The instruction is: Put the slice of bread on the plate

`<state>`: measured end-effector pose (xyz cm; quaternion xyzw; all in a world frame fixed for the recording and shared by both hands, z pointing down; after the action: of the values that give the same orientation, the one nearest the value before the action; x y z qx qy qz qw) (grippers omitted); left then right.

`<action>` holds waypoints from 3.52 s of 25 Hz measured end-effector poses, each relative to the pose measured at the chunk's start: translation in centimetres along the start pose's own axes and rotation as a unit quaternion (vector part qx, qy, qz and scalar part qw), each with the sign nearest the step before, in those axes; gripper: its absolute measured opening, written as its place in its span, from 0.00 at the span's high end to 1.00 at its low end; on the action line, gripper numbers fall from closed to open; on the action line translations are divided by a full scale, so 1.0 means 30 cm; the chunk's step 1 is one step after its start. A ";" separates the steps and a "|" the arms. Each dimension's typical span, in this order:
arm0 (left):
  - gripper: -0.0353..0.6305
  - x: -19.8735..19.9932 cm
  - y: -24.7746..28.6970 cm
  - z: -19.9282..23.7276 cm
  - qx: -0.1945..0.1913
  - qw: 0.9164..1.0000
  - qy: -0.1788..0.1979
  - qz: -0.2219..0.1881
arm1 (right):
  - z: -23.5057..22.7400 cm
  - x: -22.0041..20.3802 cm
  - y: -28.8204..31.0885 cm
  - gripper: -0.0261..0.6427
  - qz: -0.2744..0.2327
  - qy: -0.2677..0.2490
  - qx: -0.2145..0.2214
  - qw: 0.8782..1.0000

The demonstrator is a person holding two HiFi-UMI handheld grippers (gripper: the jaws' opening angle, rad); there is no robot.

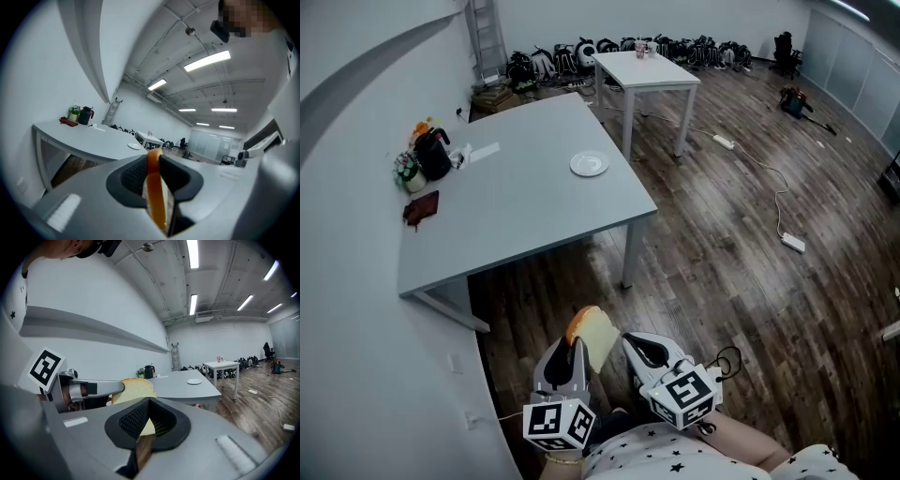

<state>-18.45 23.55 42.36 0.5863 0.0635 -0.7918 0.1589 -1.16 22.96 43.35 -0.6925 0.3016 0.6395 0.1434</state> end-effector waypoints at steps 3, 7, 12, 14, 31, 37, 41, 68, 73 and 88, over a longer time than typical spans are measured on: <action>0.82 0.009 0.077 0.017 0.003 1.000 0.002 -0.002 | -0.064 0.016 0.063 0.96 -0.001 -0.001 0.000 1.000; 0.82 0.030 0.211 0.049 0.012 1.000 0.009 -0.009 | -0.176 0.052 0.184 0.96 -0.005 -0.012 0.008 1.000; 0.82 0.081 0.440 0.056 0.023 1.000 0.008 -0.020 | -0.372 0.149 0.330 0.96 -0.014 -0.022 0.016 1.000; 0.82 0.099 0.528 0.049 0.024 0.999 0.007 -0.024 | -0.446 0.178 0.380 0.96 -0.015 -0.022 0.019 0.999; 0.82 0.147 1.059 0.044 0.038 0.999 0.010 -0.021 | -0.865 0.286 0.671 0.96 -0.019 -0.013 0.027 0.999; 0.82 0.169 1.200 0.121 0.042 0.999 0.008 -0.014 | -0.940 0.313 0.805 0.96 -0.019 -0.011 0.024 0.999; 0.82 0.172 1.325 0.189 0.029 1.000 0.011 -0.007 | -1.007 0.325 0.916 0.96 -0.016 -0.012 0.013 1.000; 0.81 0.071 2.185 0.615 0.015 0.994 -0.055 0.098 | -1.330 0.332 1.553 0.96 0.059 -0.001 -0.053 0.997; 0.79 0.029 2.214 0.668 0.040 0.991 -0.043 0.117 | -1.343 0.303 1.572 0.96 0.073 0.006 -0.053 0.996; 0.82 0.038 2.152 0.703 0.111 0.982 0.031 0.151 | -1.296 0.311 1.611 0.96 0.077 0.004 -0.024 0.997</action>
<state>-16.85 -43.49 53.23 0.6272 -0.1094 -0.7423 0.2087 0.87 -39.50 48.81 -0.6727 0.3393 0.6531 0.0757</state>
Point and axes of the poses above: the fingertips, and each gripper's own axes: y forward along the fingers, z to its left, x out of its top, the point moved 8 cm from there along -y, backward along the fingers, and after that the axes turned 4 degrees about -z, right-handed, at the moved point
